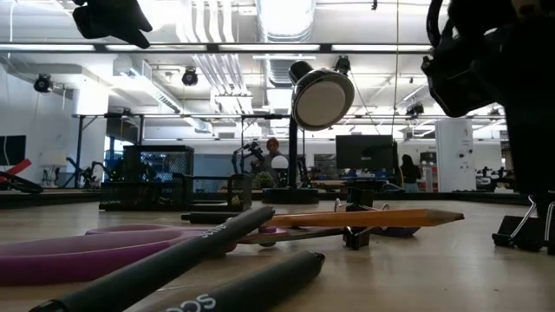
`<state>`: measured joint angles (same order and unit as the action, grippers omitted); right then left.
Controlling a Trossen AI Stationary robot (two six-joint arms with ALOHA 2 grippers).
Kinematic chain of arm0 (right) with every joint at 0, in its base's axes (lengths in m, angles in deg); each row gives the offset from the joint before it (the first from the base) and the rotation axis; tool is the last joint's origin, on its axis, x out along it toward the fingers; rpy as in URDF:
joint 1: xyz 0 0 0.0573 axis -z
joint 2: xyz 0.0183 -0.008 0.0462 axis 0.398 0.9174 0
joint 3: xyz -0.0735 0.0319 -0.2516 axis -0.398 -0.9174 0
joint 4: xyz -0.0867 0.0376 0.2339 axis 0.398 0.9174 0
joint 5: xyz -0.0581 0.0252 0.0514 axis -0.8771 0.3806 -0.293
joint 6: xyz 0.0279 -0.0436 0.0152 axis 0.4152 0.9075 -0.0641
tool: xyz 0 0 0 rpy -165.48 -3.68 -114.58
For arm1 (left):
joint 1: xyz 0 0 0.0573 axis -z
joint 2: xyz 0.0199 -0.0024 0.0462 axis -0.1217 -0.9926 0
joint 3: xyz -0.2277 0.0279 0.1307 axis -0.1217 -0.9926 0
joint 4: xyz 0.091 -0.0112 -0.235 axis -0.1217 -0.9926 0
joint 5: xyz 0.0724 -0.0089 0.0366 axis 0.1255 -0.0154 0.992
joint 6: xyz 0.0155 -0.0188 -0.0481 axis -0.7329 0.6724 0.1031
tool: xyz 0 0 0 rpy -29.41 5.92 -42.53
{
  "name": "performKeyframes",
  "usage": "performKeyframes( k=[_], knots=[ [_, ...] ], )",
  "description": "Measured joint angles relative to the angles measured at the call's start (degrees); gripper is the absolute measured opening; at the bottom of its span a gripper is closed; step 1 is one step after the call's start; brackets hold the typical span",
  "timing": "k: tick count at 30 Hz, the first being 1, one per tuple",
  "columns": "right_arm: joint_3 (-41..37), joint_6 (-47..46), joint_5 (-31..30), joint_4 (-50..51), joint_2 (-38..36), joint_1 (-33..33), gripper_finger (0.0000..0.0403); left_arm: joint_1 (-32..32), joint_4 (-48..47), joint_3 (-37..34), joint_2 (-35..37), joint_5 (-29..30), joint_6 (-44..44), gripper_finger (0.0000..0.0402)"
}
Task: Pick and place office supplies into organizer
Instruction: Put the right black binder clip into the black desk organizer
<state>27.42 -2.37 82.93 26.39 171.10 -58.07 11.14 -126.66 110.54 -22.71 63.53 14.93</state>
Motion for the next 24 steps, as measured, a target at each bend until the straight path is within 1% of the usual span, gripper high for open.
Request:
performKeyframes(
  k=[4, 13, 21, 24],
  knots=[
    [0.0, 0.3, 0.1, 0.0, 0.0, 0.0, 0.0177, 0.0, 0.0, 0.0, 0.0, 0.0, 0.0, 0.0169],
    [0.0, 2.0, 0.0, 0.2, 0.0, 0.0, 0.0084, 0.0, 0.0, 0.0, -0.1, 0.0, 0.0, 0.0169],
    [-0.1, 2.8, -1.3, 0.4, 0.0, 0.2, 0.0018, 0.0, 0.0, 0.0, -0.1, 0.2, 0.0, 0.0169],
    [-0.1, 3.3, -1.4, -0.2, 0.0, 0.4, 0.001, 0.0, 0.0, 0.0, -0.1, 0.2, 0.0, 0.0169]
  ],
)
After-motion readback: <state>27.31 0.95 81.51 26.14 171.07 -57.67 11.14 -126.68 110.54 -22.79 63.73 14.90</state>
